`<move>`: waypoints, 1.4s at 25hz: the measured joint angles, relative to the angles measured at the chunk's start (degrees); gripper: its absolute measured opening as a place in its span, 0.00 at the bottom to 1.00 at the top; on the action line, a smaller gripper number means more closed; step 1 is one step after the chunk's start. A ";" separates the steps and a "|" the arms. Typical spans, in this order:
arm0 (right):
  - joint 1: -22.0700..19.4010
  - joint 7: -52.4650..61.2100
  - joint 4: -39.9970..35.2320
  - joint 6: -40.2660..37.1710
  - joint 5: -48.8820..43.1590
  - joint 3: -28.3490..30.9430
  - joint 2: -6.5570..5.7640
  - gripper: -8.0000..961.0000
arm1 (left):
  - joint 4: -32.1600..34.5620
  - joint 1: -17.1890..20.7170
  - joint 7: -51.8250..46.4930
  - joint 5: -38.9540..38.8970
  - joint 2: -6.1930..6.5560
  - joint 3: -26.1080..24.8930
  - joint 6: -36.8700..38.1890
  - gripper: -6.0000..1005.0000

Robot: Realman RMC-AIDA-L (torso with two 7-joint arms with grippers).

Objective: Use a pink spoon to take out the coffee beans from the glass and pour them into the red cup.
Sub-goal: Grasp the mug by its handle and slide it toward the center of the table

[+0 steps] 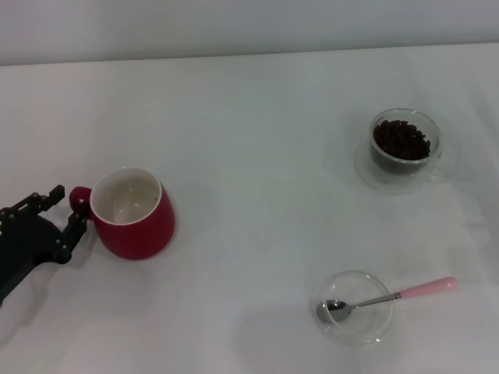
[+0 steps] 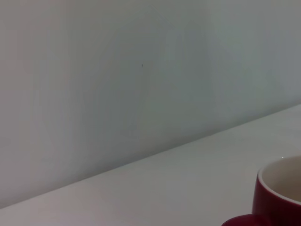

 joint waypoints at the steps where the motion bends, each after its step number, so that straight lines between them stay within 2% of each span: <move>1: 0.00 0.00 0.00 0.06 -0.01 0.00 0.00 0.90 | 0.00 0.00 0.00 0.00 0.00 0.00 0.00 0.60; 6: 0.00 0.00 0.00 0.14 -0.19 0.00 0.00 0.90 | -0.04 0.16 0.03 -0.13 -0.03 0.00 0.00 0.36; 28: 0.00 0.00 0.00 0.56 -0.27 -0.18 0.00 0.90 | 0.06 -1.21 1.07 0.46 0.15 0.01 2.17 0.36; 34: 0.00 0.00 0.03 0.63 -0.28 -0.30 0.00 0.90 | 0.03 -1.23 1.09 0.45 0.01 0.71 2.20 0.30; 35: 0.00 0.00 0.05 0.65 -0.29 -0.32 0.00 0.90 | -0.01 -1.23 1.09 0.45 0.00 0.71 2.20 0.26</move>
